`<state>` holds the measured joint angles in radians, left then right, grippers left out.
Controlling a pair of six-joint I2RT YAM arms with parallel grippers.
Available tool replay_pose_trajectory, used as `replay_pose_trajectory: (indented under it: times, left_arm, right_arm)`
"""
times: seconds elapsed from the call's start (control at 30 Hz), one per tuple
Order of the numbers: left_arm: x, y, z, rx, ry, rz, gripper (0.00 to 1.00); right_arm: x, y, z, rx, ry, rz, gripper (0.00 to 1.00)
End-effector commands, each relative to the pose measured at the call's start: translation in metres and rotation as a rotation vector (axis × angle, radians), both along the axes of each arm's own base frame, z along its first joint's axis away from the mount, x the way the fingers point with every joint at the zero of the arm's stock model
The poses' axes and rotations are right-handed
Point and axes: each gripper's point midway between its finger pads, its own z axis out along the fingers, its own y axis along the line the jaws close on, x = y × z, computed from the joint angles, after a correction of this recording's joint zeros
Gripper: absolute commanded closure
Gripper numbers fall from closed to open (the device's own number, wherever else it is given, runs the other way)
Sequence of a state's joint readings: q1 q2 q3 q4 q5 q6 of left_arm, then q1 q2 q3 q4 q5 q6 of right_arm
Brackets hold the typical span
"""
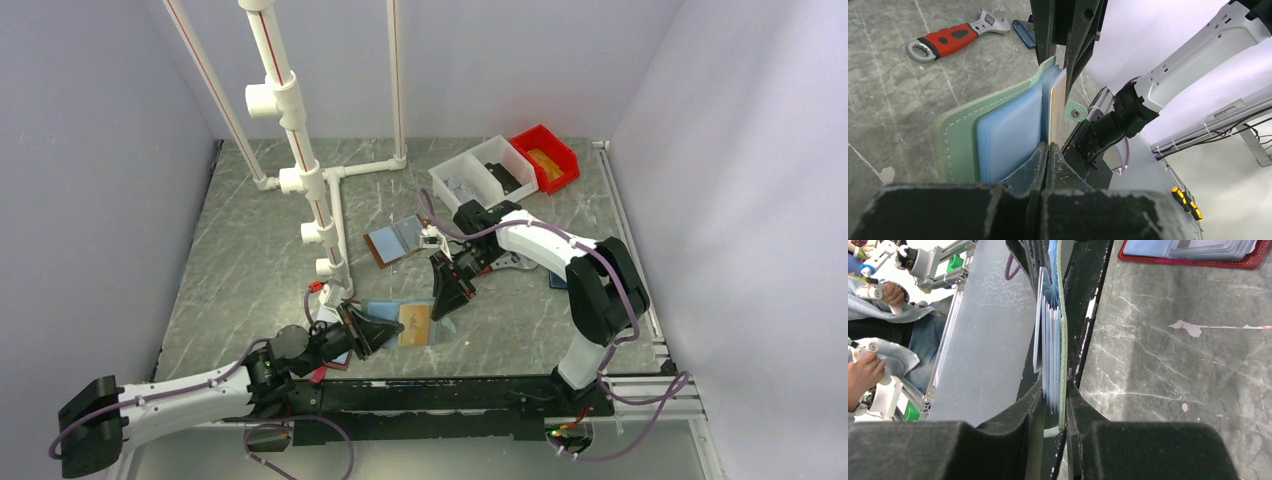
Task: Take the credit cards out of the card holder
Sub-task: Remove the credit card from the card holder.
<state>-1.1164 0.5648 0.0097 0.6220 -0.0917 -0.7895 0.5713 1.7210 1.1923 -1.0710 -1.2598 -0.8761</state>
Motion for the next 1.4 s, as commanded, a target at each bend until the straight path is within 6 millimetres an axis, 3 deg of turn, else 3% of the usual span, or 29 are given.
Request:
replay_pose_trajectory:
  times: [0.0,0.1,0.43,1.03,1.37]
  left_arm:
    - [-0.001,0.004,0.002,-0.027,0.006,0.008,1.00]
    - [-0.001,0.003,0.011,-0.033,-0.001,0.006,1.00]
    - [-0.003,0.003,0.014,-0.022,-0.011,-0.004,1.00]
    - [0.003,0.019,-0.008,0.058,0.057,0.068,1.00]
    - [0.002,0.027,-0.015,0.097,0.075,0.083,1.00]
  right_arm:
    - [0.010,-0.002,-0.007,-0.012,-0.085,0.013,1.00]
    - [0.011,-0.002,-0.007,-0.015,-0.085,0.013,1.00]
    - [0.011,-0.002,-0.011,-0.031,-0.083,0.012,1.00]
    - [0.014,-0.012,-0.028,-0.074,-0.040,0.037,1.00]
    - [0.022,-0.017,-0.053,-0.161,-0.045,0.019,1.00]
